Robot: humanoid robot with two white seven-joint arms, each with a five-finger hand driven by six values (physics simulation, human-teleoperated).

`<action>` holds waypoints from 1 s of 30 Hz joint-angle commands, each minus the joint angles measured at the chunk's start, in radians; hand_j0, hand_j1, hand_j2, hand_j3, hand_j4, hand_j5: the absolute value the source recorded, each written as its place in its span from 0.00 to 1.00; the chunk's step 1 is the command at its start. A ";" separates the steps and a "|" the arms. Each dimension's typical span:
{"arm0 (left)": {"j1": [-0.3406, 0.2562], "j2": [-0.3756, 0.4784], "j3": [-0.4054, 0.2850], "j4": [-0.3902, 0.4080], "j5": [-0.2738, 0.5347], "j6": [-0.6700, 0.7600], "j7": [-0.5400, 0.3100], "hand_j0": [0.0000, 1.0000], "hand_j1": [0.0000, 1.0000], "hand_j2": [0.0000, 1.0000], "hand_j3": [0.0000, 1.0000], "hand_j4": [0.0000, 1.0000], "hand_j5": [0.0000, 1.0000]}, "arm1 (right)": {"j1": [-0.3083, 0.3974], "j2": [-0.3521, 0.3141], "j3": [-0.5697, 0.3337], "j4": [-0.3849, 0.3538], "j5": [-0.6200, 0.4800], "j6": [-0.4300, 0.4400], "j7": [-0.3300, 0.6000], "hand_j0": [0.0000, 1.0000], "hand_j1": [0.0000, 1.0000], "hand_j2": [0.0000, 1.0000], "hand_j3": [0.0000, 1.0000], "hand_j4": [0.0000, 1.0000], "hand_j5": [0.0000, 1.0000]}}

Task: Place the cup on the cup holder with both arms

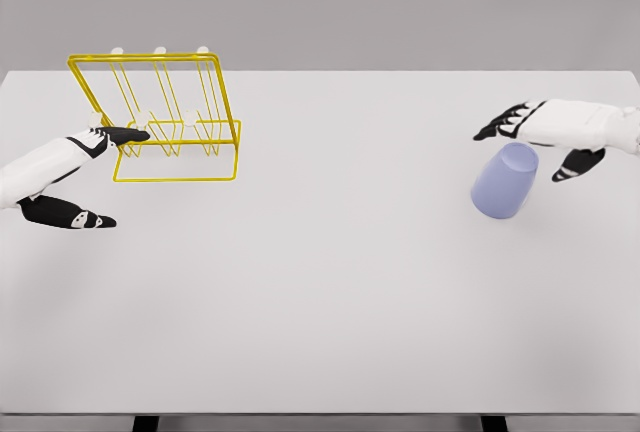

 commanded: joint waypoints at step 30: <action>0.000 0.001 0.000 0.001 0.008 0.002 0.000 1.00 1.00 1.00 1.00 1.00 1.00 | -0.005 -0.030 0.022 -0.086 0.011 0.003 0.000 1.00 1.00 1.00 1.00 1.00 1.00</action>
